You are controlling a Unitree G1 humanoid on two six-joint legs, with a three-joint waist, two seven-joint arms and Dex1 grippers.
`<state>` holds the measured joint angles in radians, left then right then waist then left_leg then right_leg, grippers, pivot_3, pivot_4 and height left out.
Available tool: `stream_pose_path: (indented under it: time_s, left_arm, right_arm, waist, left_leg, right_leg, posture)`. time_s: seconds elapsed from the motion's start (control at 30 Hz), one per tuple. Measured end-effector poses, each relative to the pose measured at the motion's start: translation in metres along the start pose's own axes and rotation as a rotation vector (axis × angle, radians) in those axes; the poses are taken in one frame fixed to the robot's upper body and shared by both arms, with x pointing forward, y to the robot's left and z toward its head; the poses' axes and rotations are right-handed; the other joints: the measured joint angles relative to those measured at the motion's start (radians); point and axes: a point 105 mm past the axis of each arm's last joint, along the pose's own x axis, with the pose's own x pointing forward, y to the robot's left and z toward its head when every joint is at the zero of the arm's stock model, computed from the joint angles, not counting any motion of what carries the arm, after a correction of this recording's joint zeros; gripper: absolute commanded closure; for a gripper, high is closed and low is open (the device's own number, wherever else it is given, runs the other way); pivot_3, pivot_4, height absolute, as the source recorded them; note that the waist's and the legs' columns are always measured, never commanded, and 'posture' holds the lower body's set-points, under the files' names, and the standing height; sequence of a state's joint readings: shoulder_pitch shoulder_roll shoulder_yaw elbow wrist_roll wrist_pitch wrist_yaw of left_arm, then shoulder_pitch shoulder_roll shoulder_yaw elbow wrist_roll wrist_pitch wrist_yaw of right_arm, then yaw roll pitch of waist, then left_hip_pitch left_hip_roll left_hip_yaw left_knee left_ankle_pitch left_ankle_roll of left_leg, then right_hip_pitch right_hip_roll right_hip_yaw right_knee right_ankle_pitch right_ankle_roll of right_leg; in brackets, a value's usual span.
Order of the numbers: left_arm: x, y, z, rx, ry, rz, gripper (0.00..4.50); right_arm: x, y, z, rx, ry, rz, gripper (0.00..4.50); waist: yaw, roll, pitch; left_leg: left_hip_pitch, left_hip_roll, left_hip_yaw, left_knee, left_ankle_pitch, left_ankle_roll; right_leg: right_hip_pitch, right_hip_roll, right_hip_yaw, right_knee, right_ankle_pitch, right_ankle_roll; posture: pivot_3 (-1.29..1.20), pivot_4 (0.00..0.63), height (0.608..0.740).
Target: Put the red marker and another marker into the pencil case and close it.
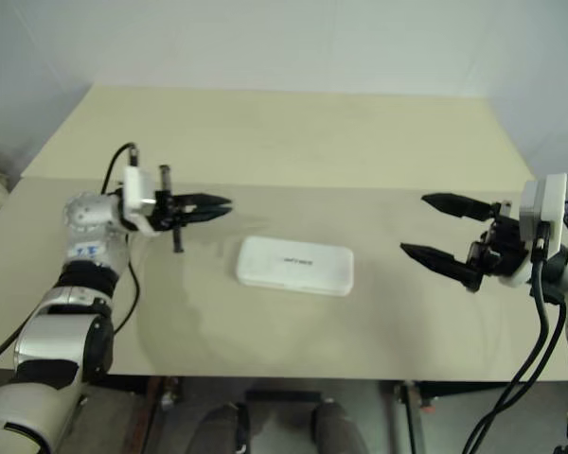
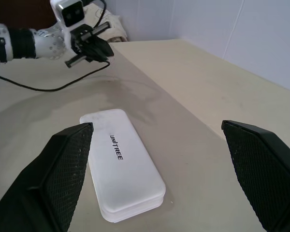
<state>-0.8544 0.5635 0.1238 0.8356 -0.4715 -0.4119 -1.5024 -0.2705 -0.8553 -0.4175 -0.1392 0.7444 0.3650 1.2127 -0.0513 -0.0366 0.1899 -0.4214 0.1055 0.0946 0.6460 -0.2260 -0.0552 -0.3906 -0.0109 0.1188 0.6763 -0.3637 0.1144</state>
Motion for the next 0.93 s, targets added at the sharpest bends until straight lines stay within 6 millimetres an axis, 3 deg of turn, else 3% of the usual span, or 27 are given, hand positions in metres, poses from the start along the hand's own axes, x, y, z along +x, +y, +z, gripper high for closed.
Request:
stream_pose_path:
  time_s: [0.07, 0.27, 0.57, 0.73, 0.83, 0.93]
  left_arm:
    - [-0.019, -0.007, -0.003, -0.064, 0.004, 0.036, 2.16]
    - [-0.043, -0.015, 0.005, -0.120, -0.012, 0.070, 0.07]
    - [-0.091, -0.026, 0.019, -0.193, 0.091, 0.111, 0.03]
    - [-0.109, -0.027, 0.032, -0.218, 0.184, 0.086, 0.03]
    - [-0.111, -0.023, 0.040, -0.203, 0.187, 0.085, 0.03]
    - [-0.112, -0.024, 0.035, -0.233, 0.186, 0.088, 0.03]
  right_arm:
    - [-0.001, -0.003, -0.003, 0.007, 0.008, 0.002, 0.00]
    - [0.005, -0.009, -0.002, -0.005, 0.008, 0.031, 0.00]
    - [0.009, -0.015, -0.005, -0.013, 0.026, 0.099, 0.00]
    - [-0.006, 0.004, -0.021, -0.010, 0.150, 0.241, 0.00]
    - [-0.005, 0.001, -0.021, -0.030, 0.149, 0.240, 0.00]
    - [-0.001, -0.005, -0.018, -0.073, 0.121, 0.219, 0.00]
  waist:
    - [-0.005, 0.000, 0.000]
    - [-0.006, 0.000, 0.000]
    - [-0.010, 0.001, 0.001]
    - [-0.004, 0.001, 0.001]
    - [-0.007, 0.003, 0.002]
    - [-0.009, 0.004, 0.002]
  left_leg:
    - [0.000, 0.001, 0.000, 0.000, 0.000, 0.000]
    - [0.001, 0.000, 0.000, 0.002, 0.000, 0.000]
    - [0.001, 0.001, 0.001, -0.001, 0.000, -0.001]
    - [0.000, 0.002, 0.001, -0.001, -0.002, -0.001]
    - [0.001, 0.002, 0.003, 0.000, -0.002, -0.001]
    - [0.001, 0.003, 0.002, 0.000, -0.001, -0.001]
  right_leg:
    - [0.000, 0.000, -0.001, 0.001, 0.000, 0.000]
    - [0.001, 0.000, -0.001, 0.002, 0.001, -0.001]
    - [-0.001, 0.000, -0.001, 0.002, 0.000, -0.004]
    - [-0.001, 0.000, -0.003, -0.001, -0.001, -0.005]
    - [-0.001, -0.001, -0.002, 0.000, -0.001, -0.005]
    - [-0.002, 0.000, -0.003, 0.000, -0.001, -0.006]
  posture:
    - [0.00, 0.150, 0.740]
    - [0.00, 0.150, 0.740]
    - [0.00, 0.150, 0.740]
    - [0.00, 0.150, 0.740]
    - [0.00, 0.150, 0.740]
    - [0.00, 0.150, 0.740]
